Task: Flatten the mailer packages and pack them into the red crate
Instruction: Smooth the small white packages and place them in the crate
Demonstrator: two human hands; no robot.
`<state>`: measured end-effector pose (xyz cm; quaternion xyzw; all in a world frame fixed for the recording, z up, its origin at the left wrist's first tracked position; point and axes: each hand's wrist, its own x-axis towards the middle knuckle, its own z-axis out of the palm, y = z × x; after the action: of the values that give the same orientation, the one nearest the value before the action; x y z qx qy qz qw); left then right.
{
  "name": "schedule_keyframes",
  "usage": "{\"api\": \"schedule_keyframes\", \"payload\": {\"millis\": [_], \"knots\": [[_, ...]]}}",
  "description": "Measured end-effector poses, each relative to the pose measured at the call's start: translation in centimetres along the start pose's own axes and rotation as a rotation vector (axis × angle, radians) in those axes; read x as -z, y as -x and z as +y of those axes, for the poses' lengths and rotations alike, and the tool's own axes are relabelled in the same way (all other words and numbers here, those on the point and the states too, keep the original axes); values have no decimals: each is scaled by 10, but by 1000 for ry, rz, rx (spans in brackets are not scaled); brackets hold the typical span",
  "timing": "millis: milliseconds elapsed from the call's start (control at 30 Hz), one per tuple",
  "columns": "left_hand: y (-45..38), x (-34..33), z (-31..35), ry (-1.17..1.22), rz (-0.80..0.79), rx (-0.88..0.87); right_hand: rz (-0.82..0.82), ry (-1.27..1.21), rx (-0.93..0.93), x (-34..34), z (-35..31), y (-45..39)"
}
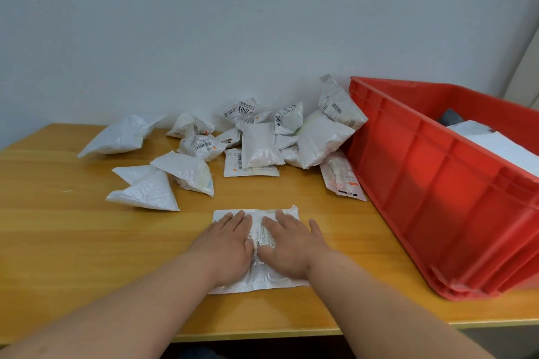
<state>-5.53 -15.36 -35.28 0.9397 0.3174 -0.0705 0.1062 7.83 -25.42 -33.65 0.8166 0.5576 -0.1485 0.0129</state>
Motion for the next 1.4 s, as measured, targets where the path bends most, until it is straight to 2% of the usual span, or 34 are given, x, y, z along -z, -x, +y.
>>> {"api": "schedule_keyframes", "payload": {"millis": [100,267,367,800,933,1067,1133,1267,1333,1400], "knots": [[-1,10,-2,-23,11,-52,22,2,56,13,2,0],[-1,19,-2,-11,-213,-96,-83,18,91,4,4,2],[-2,19,-3,-72,-266,-120,-72,50,107,-3,5,3],[5,31,-7,9,-297,-125,9,82,47,-8,-2,3],[4,42,-18,-87,-313,-87,58,66,1,-1,-9,-6],[2,53,-20,-176,-165,-68,156,52,13,10,-23,-19],[0,65,-25,-125,22,-32,241,32,55,19,-35,-31],[-7,89,-54,69,510,111,408,3,155,41,-70,-61],[-10,99,-79,145,651,205,435,-7,205,52,-92,-79],[-13,107,-110,198,704,331,434,-22,249,64,-114,-98]]}}
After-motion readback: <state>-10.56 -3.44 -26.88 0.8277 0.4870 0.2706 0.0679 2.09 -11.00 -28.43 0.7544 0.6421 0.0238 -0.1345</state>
